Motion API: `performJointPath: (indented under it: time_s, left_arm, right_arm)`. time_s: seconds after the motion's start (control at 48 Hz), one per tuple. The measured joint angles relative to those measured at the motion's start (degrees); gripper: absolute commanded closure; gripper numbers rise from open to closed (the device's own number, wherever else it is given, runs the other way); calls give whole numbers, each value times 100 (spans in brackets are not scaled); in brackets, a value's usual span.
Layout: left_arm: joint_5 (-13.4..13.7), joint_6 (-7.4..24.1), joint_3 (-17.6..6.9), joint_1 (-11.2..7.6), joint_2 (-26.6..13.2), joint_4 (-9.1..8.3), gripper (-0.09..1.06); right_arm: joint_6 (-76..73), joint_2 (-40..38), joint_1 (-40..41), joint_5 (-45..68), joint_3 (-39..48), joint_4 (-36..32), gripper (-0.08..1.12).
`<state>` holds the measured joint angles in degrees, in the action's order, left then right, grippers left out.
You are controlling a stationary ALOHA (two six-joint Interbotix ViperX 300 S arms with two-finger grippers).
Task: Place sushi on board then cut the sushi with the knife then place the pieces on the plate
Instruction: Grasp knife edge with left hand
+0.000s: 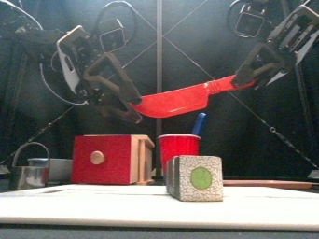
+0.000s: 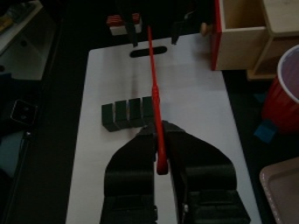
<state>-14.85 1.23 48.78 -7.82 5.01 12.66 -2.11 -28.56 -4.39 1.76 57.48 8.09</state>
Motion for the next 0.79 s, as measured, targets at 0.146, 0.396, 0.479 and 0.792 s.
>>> performJointPath:
  time_s: [0.146,0.396,0.479,0.792]
  left_arm:
    - [70,9,-79,9,-18,0,18]
    - [88,9,-149,9,-26,-26,26]
    - [88,18,-158,9,-53,-26,27]
    - [105,9,-229,18,-114,-26,31]
  right_arm:
    - [9,0,0,9,9,0,65]
    - [9,9,0,9,35,9,65]
    - [9,9,0,9,35,9,65]
    - [9,18,-9,9,35,18,65]
